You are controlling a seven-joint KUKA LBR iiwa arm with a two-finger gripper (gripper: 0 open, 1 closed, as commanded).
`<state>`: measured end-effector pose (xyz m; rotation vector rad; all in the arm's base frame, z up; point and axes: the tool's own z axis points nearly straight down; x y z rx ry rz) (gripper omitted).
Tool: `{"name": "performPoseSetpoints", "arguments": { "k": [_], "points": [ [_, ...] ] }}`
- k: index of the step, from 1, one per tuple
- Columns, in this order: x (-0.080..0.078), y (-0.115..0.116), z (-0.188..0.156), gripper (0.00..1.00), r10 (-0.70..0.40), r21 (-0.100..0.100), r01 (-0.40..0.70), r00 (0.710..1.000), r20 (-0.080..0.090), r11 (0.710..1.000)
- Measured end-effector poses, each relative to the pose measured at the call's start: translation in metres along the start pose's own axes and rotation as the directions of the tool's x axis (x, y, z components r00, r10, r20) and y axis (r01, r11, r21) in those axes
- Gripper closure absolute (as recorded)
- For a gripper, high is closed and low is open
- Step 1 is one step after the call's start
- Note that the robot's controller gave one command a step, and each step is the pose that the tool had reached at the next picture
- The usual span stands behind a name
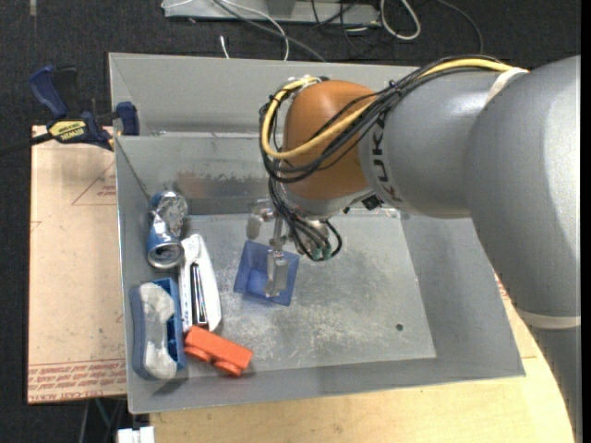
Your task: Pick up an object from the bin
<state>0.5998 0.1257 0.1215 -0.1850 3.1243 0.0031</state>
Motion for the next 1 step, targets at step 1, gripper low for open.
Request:
{"name": "performPoseSetpoints", "arguments": {
  "k": [1],
  "points": [
    [0.0135, -0.0008, 0.0369, 0.00, 0.017, -0.002, -0.017, 1.000, -0.011, 1.000]
  ]
}}
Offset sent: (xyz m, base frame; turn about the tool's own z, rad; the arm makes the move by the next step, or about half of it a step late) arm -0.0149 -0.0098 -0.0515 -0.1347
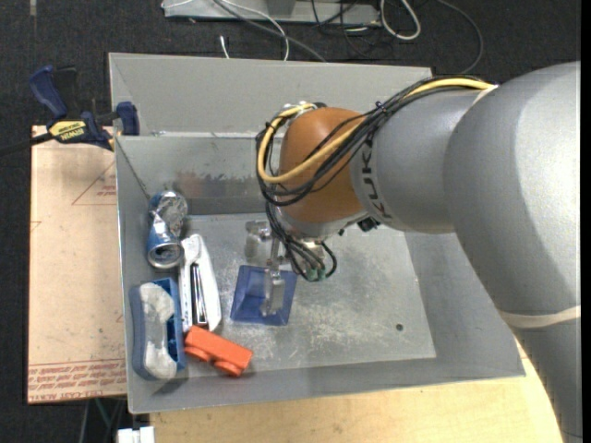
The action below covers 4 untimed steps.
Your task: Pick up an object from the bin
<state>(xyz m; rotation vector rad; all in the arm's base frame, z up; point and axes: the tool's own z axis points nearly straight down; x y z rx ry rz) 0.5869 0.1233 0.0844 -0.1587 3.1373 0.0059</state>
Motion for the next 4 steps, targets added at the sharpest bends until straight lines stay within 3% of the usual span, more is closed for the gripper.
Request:
{"name": "performPoseSetpoints", "arguments": {
  "k": [1, 2, 3, 4],
  "points": [
    [-0.003, -0.003, 0.004, 0.00, -0.135, -0.002, 0.135, 0.990, 0.031, 0.991],
    [0.065, 0.045, 0.008, 0.00, -0.071, -0.002, 0.071, 0.997, 0.019, 0.997],
    [0.079, -0.043, 0.014, 0.00, -0.169, 0.004, 0.169, 0.985, 0.036, 0.986],
    [0.063, 0.037, 0.004, 0.00, -0.126, -0.013, 0.127, 0.991, 0.034, 0.992]
  ]
}}
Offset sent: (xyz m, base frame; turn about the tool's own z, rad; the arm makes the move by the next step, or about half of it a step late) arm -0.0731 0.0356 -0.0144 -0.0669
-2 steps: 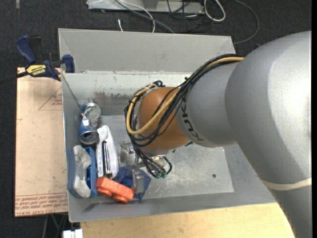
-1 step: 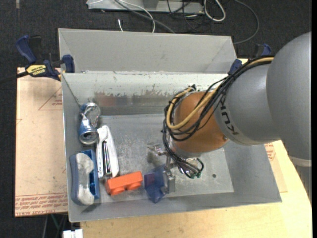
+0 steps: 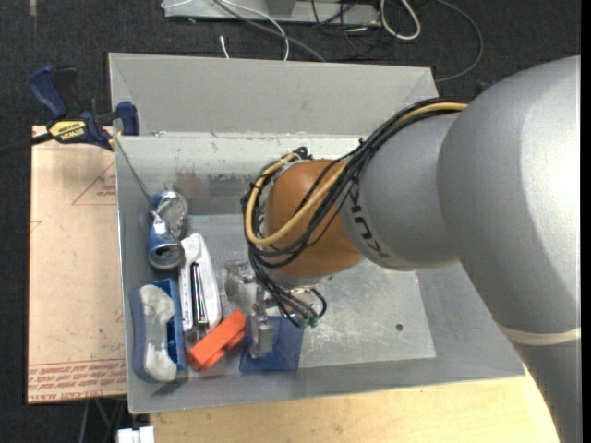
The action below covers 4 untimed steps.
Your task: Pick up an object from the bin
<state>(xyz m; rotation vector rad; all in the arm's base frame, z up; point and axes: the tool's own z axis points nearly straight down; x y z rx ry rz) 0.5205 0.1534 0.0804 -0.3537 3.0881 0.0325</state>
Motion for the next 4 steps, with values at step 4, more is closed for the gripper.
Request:
{"name": "performPoseSetpoints", "arguments": {
  "k": [4],
  "points": [
    [0.0007, -0.0043, 0.0005, 0.00, 0.007, 0.004, -0.007, 1.000, -0.002, 1.000]
  ]
}}
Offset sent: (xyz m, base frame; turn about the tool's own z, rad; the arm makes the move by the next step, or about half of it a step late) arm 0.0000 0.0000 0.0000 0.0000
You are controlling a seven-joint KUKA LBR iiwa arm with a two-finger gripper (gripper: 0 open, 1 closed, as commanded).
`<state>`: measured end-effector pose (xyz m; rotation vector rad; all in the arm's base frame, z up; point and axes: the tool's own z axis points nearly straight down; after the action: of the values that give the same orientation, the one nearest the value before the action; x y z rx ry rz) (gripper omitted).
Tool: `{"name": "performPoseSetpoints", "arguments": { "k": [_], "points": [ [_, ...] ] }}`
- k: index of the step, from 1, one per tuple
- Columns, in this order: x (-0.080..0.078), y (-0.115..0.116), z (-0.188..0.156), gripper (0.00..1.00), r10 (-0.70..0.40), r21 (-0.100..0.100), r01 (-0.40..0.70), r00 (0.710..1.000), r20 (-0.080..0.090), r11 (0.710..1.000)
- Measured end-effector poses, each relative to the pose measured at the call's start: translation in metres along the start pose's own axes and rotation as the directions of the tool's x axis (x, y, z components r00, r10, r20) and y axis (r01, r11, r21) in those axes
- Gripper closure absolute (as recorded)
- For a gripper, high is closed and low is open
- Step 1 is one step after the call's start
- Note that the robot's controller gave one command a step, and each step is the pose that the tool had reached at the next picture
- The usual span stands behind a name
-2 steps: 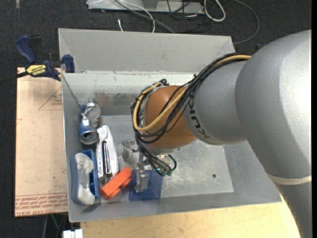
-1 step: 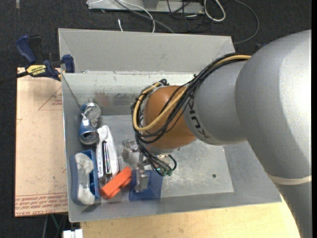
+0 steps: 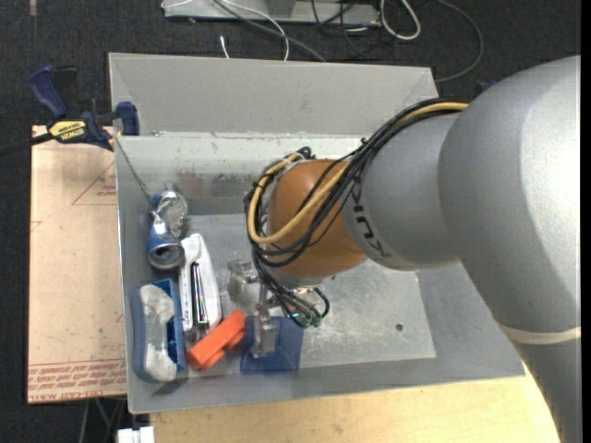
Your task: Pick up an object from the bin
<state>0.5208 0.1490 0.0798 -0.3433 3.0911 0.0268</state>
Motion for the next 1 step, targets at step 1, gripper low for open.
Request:
{"name": "performPoseSetpoints", "arguments": {
  "k": [1],
  "points": [
    [0.0000, -0.0001, 0.0000, 0.00, 0.000, 0.000, 0.000, 1.000, 0.000, 1.000]
  ]
}}
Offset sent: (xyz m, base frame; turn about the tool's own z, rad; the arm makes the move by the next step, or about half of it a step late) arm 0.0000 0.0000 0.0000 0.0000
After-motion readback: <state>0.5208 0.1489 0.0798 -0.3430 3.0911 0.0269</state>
